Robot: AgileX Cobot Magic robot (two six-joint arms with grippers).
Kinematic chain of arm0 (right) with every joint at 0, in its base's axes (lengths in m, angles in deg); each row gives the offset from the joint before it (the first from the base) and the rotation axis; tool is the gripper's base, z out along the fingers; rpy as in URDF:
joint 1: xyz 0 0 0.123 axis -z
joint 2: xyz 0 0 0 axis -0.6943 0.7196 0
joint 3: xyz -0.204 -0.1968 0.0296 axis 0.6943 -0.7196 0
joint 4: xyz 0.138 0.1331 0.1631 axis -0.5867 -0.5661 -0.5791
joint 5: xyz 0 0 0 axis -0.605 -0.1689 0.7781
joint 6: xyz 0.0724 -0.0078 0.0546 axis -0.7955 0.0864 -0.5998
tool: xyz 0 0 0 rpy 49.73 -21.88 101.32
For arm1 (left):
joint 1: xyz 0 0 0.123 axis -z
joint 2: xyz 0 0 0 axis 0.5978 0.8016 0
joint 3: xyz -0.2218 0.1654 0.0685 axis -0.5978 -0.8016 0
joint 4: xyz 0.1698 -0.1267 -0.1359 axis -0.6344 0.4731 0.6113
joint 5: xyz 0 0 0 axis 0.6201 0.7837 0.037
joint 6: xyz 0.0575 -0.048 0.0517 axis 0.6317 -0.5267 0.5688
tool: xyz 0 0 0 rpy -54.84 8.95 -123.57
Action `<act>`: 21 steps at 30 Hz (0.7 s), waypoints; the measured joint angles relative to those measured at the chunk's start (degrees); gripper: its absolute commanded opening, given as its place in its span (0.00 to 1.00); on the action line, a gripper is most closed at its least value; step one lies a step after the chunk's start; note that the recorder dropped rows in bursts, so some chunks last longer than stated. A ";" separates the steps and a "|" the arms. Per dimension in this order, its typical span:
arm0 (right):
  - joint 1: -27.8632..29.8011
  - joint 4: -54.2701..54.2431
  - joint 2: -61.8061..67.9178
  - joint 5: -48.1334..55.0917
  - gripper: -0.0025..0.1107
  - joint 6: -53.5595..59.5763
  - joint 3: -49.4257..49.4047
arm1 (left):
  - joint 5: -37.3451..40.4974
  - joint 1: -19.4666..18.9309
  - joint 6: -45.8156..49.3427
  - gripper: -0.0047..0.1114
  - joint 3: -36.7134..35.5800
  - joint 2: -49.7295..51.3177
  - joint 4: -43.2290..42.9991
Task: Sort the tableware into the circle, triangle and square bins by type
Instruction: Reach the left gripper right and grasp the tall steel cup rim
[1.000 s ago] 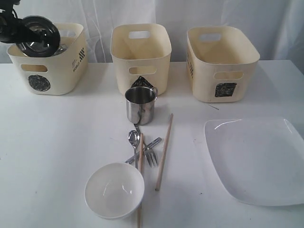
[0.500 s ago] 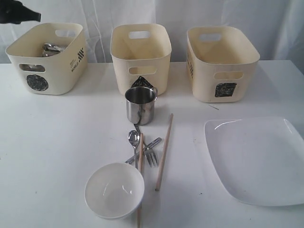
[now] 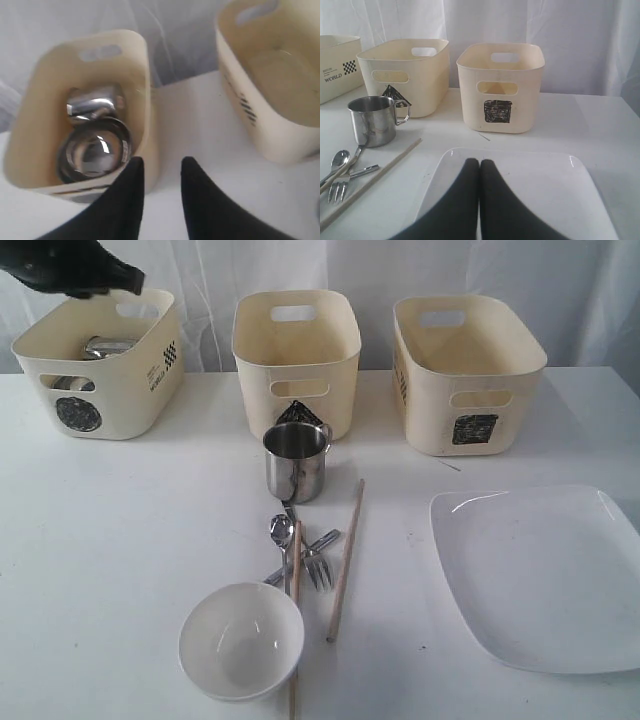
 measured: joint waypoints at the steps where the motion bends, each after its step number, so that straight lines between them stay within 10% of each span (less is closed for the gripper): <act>1: 0.00 0.00 0.00 0.00 0.02 0.00 0.00 | 0.00 1.09 0.00 0.49 -0.88 -0.13 1.69; 21: 0.00 0.00 0.00 0.00 0.02 0.00 0.00 | -4.77 10.37 -1.72 0.55 -0.15 13.88 10.08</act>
